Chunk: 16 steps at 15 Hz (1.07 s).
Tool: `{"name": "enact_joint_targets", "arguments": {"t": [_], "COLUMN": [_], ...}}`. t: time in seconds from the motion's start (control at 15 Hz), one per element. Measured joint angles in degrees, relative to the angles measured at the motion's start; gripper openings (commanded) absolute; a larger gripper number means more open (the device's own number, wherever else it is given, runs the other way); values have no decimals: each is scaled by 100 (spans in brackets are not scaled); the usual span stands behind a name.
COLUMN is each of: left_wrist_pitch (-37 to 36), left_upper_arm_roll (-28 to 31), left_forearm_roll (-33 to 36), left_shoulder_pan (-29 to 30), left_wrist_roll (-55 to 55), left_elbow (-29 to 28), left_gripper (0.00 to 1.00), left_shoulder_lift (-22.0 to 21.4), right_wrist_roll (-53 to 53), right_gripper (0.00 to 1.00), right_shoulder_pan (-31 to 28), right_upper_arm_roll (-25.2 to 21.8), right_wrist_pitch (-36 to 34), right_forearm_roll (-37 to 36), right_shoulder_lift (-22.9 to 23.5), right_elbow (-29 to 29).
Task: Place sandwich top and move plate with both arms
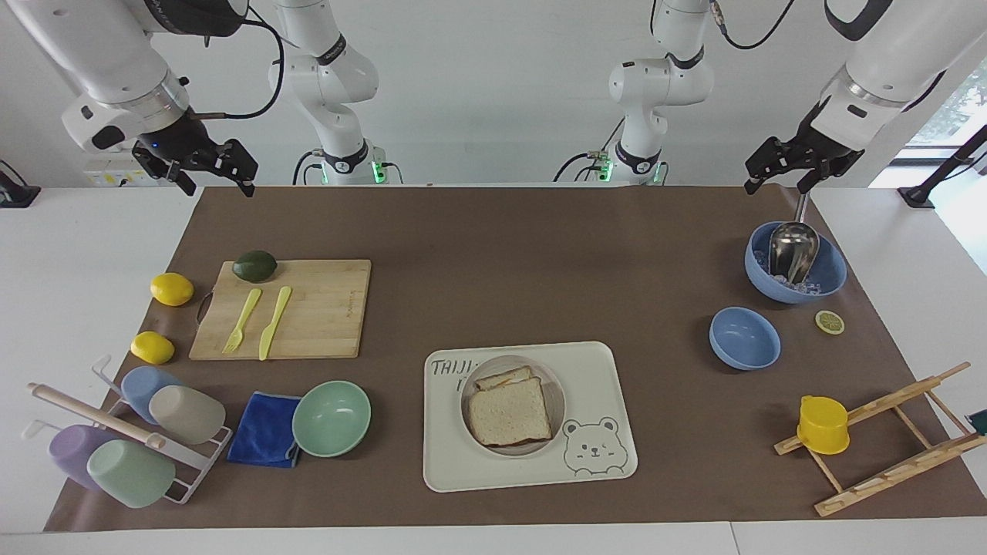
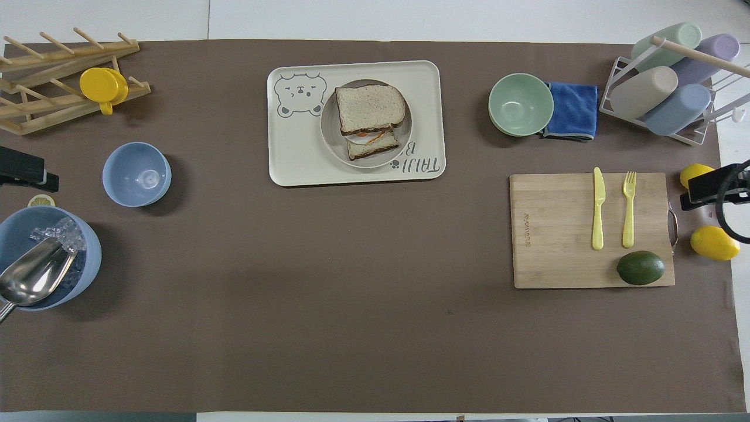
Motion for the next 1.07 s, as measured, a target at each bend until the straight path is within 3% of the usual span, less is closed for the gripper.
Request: {"name": "enact_joint_targets", "arguments": {"t": [0.27,0.47,0.73,1.07], "left_wrist_pitch": [489,690,677,674], "left_upper_arm_roll": [-105,-63,443,467], "left_forearm_roll": [135,217,278,280], "left_shoulder_pan": [-41,-63,-473,-484], "left_wrist_roll": [0,9,19,21], "left_elbow": [-487,-486,-448,-449], "left_gripper": [100,100,100,100], "left_shoulder_lift": [-167,-185,-160,-145], "right_wrist_roll": [0,0,0,0], "right_gripper": [100,100,100,100], "right_shoulder_pan": [0,1,7,12], "right_upper_arm_roll": [0,0,0,0], "right_wrist_pitch": [0,0,0,0], "right_forearm_roll": [0,0,0,0], "right_shoulder_lift": [0,0,0,0], "right_elbow": [11,25,30,30]}}
